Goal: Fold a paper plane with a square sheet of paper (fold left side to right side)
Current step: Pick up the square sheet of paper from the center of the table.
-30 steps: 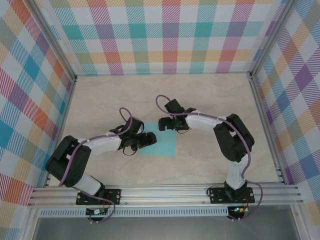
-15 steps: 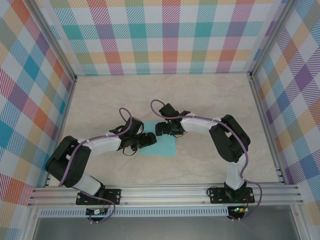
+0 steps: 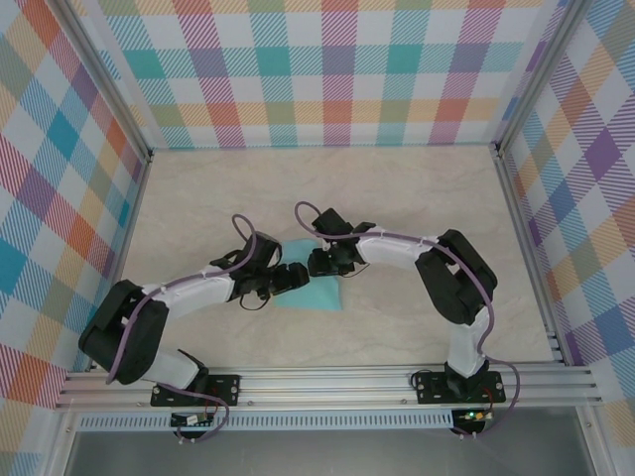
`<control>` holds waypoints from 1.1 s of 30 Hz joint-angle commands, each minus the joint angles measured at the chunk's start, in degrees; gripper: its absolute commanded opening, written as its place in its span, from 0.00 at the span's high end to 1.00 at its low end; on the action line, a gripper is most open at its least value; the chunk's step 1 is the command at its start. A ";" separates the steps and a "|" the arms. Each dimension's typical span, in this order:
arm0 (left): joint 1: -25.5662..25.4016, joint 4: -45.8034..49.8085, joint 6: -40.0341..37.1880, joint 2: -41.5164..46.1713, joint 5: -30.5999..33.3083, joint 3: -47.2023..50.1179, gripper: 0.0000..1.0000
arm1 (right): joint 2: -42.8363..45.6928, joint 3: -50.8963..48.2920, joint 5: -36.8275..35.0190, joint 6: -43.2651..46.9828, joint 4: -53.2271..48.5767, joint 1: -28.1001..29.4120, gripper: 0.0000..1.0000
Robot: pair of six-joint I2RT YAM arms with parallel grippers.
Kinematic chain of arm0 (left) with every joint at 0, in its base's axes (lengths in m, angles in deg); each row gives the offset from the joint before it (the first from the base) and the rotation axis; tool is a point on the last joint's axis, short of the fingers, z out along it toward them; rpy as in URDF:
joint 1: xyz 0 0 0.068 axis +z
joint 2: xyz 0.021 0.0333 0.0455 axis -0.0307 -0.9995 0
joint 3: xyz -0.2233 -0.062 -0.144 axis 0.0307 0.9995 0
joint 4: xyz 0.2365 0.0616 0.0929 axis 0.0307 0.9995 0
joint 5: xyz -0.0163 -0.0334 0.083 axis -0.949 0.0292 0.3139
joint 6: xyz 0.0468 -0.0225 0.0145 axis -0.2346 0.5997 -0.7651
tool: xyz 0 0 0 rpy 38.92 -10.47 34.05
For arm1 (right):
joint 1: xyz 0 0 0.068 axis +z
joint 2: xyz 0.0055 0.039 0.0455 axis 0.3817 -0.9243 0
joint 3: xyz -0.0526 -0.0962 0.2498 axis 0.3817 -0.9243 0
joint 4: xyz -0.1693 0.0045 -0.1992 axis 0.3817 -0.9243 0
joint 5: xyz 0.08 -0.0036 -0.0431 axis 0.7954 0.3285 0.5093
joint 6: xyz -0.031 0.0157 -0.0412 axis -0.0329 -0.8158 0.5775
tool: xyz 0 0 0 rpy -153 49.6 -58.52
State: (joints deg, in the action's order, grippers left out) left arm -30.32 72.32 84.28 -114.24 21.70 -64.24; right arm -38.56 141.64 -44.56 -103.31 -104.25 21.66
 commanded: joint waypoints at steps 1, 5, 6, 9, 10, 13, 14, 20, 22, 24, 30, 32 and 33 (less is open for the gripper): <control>2.76 3.08 -2.13 5.00 -1.67 -0.87 0.19 | 4.86 -2.07 4.58 0.48 1.62 -1.29 0.65; 9.02 3.20 -2.99 10.37 -6.31 0.26 0.18 | 10.22 -5.98 10.13 0.55 6.61 -4.29 0.70; 10.63 2.96 -3.35 11.45 -7.72 0.56 0.17 | 11.64 -7.04 11.73 0.72 7.99 -5.25 0.71; 15.85 1.50 -3.67 15.37 -12.78 1.57 0.16 | 16.64 -10.93 18.55 0.54 12.91 -9.22 0.73; 17.59 0.49 -3.57 16.52 -15.10 1.92 0.15 | 18.12 -12.30 22.40 0.24 14.86 -10.90 0.73; 20.62 -3.36 -2.82 19.18 -21.15 2.05 0.13 | 23.40 -14.82 30.68 -0.13 17.95 -15.60 0.73; 20.81 -4.95 -2.24 19.81 -22.75 1.68 0.13 | 25.20 -15.02 32.94 0.50 17.92 -17.06 0.73; 20.76 -17.39 2.54 20.90 -32.10 -1.72 0.11 | 35.08 -12.34 44.58 3.44 14.55 -21.89 0.72; 20.52 -19.83 2.81 21.23 -33.88 -3.75 0.10 | 37.28 -10.42 47.13 4.14 13.21 -22.09 0.72; 19.69 -21.26 2.37 21.14 -35.63 -6.33 0.09 | 38.87 -8.52 50.35 3.94 12.81 -22.04 0.72; 14.66 -22.00 0.01 19.56 -38.29 -12.95 0.08 | 40.79 -4.18 53.23 3.48 10.97 -21.94 0.72; 12.73 -22.18 -0.32 18.92 -38.00 -14.14 0.08 | 40.96 -3.96 53.87 2.98 11.53 -21.69 0.72; 11.92 -22.30 -0.44 18.56 -38.01 -14.54 0.08 | 40.98 -4.00 54.09 2.83 11.87 -21.60 0.72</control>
State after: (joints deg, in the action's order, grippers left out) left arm -16.26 52.19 85.31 -94.72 -13.95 -77.07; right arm 1.92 136.57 5.86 -101.21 -91.47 -0.27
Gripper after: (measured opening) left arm 0.920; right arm 0.277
